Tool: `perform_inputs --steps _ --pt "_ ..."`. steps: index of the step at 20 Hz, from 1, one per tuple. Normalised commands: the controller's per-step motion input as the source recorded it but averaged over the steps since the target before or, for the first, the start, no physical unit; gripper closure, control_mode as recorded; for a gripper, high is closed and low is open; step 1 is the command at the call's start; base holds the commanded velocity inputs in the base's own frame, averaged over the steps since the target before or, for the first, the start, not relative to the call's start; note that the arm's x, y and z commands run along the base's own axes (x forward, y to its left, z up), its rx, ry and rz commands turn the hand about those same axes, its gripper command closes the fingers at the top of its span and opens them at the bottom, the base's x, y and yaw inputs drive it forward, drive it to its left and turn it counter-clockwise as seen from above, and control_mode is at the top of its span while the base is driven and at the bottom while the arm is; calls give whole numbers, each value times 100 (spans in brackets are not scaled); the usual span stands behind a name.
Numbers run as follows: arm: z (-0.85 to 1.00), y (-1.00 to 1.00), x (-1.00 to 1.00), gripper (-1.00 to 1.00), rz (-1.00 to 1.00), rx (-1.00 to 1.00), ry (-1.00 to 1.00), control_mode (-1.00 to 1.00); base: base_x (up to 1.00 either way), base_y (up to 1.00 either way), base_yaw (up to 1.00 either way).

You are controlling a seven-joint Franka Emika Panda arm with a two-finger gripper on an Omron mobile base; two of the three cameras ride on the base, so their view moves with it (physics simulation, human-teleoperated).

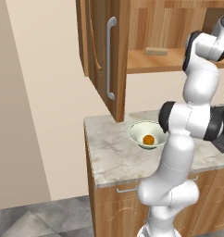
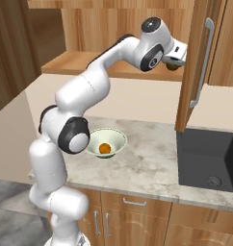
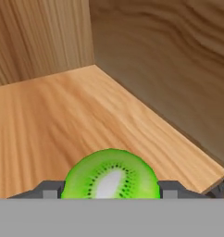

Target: Open the cabinet. Pick the orange and kiwi from the cabinet and place them into the bowl. Then close the cabinet.

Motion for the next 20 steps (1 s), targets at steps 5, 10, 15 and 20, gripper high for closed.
perform_inputs --steps 5,10,15,20 --pt "19 1 -43 100 -2 0 -4 -100 0 0 0" --pt "3 17 -39 100 -1 -2 -3 -100 0 0 0" --pt "0 32 -39 100 0 -3 0 -100 0 0 0" --pt "0 32 -41 100 0 -1 0 -100 0 0 0"
